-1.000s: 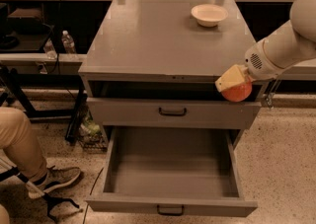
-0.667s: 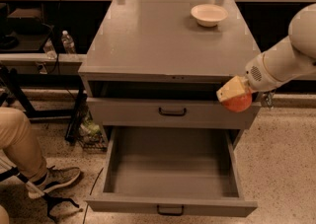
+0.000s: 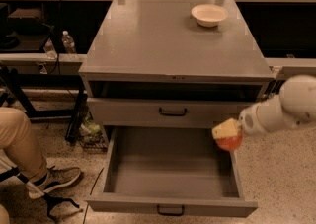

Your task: Place apple into middle drawer

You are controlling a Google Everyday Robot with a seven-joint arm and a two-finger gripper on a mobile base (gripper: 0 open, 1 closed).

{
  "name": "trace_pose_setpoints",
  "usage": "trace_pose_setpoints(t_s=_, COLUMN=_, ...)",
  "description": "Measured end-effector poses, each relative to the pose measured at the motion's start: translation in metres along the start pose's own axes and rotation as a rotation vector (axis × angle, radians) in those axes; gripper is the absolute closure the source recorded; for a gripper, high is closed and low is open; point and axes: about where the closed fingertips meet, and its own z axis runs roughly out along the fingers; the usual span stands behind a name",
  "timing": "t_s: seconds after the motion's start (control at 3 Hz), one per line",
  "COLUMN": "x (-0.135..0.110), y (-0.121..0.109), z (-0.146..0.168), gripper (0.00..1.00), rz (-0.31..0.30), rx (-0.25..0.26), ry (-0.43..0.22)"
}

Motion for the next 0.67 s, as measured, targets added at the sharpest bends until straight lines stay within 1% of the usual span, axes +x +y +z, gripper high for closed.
trace_pose_setpoints(t_s=0.33, x=0.039, y=-0.006, z=0.066, gripper=1.00, rz=0.031, rx=-0.059, ry=-0.046)
trace_pose_setpoints(t_s=0.67, x=0.054, y=-0.009, z=0.105, gripper=1.00, rz=0.032, rx=-0.083, ry=-0.060)
